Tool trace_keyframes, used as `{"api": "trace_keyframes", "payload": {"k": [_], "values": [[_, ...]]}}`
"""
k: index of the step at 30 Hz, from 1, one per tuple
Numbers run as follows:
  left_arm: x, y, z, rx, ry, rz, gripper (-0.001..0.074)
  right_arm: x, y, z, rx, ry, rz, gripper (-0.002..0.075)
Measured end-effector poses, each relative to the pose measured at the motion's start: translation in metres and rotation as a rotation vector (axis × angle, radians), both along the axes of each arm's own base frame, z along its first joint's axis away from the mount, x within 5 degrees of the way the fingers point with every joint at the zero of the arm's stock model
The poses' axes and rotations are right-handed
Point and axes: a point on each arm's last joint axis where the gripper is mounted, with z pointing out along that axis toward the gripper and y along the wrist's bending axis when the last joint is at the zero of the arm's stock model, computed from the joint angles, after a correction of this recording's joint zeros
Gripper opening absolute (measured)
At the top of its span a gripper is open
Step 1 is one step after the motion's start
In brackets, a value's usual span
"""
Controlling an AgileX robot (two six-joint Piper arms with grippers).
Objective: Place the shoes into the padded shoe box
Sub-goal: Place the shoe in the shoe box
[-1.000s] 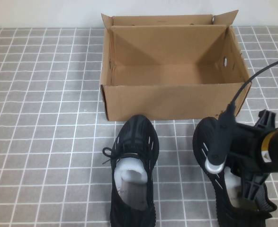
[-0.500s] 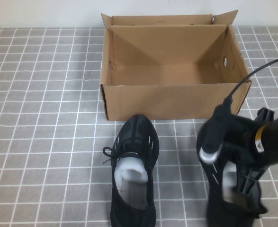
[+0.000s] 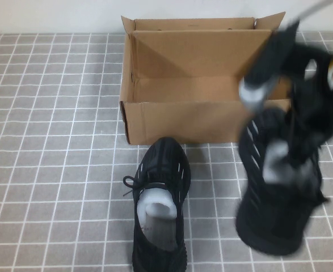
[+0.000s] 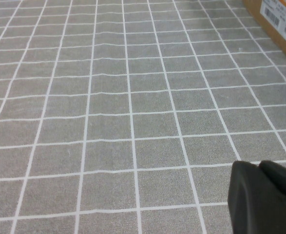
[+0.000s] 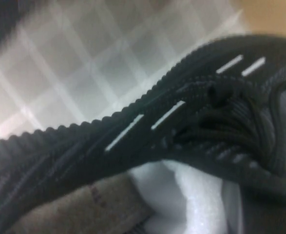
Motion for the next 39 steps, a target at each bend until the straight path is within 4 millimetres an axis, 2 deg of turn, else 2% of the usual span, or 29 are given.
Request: {"api": "trace_keyframes", "payload": {"k": [4,7,11,17,20,25,31,39], "values": [[0.000,0.000,0.000,0.000,0.000,0.000,-0.0004,0.003,0.007,0.040,0.136,-0.075,-0.039,0.0020],[0.000,0.000,0.000,0.000,0.000,0.000,-0.0004,0.013,0.013,0.057,0.207,-0.090,-0.126,0.0020],[0.000,0.000,0.000,0.000,0.000,0.000,-0.0004,0.034,0.025,0.064,0.256,-0.106,-0.242,0.0020],[0.000,0.000,0.000,0.000,0.000,0.000,-0.0004,0.079,0.046,0.049,0.307,-0.098,-0.503,0.0020],[0.000,0.000,0.000,0.000,0.000,0.000,-0.0004,0.102,0.054,0.041,0.402,-0.096,-0.642,0.0020],[0.000,0.000,0.000,0.000,0.000,0.000,-0.0004,0.133,0.059,0.027,0.518,-0.122,-0.749,0.0020],[0.000,0.000,0.000,0.000,0.000,0.000,-0.0004,0.158,0.059,0.018,0.607,-0.162,-0.794,0.0020],[0.000,0.000,0.000,0.000,0.000,0.000,-0.0004,0.181,0.057,0.002,0.673,-0.172,-0.865,0.0020]]}}
